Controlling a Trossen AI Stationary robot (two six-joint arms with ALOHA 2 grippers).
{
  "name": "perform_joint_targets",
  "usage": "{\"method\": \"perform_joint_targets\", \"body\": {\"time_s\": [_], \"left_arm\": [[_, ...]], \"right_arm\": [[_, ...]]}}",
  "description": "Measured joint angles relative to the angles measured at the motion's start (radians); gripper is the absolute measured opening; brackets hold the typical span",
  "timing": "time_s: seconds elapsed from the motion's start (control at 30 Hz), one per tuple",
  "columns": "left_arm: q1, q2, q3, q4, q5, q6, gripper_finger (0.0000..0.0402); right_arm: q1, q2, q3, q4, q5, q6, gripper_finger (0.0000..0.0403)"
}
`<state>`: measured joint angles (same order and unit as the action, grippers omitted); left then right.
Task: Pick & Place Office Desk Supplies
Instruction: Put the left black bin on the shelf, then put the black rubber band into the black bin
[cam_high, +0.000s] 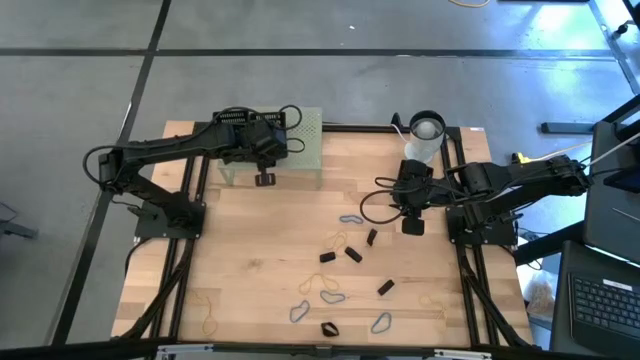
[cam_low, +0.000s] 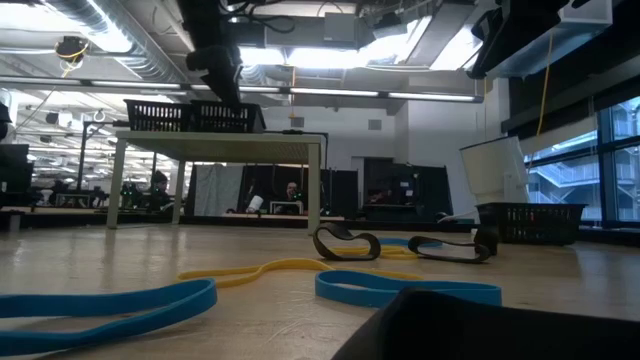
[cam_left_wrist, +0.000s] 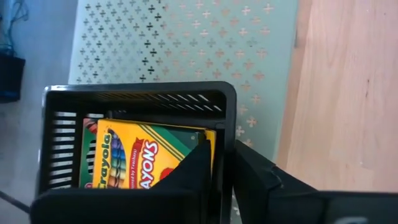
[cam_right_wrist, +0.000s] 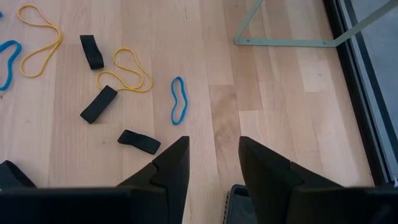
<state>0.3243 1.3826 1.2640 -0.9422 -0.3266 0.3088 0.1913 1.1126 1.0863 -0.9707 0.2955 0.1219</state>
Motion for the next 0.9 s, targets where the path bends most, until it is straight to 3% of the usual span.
{"method": "perform_joint_targets", "body": {"time_s": [0.57, 0.9], "left_arm": [[-0.131, -0.092, -0.001, 0.018, -0.134, 0.000, 0.0077], [-0.216, -0.111, -0.001, 0.128, -0.119, 0.000, 0.0075]], "right_arm": [[0.000, 0.000, 0.000, 0.002, 0.000, 0.000, 0.0140], [0.000, 0.000, 0.000, 0.006, 0.000, 0.000, 0.0140]]}}
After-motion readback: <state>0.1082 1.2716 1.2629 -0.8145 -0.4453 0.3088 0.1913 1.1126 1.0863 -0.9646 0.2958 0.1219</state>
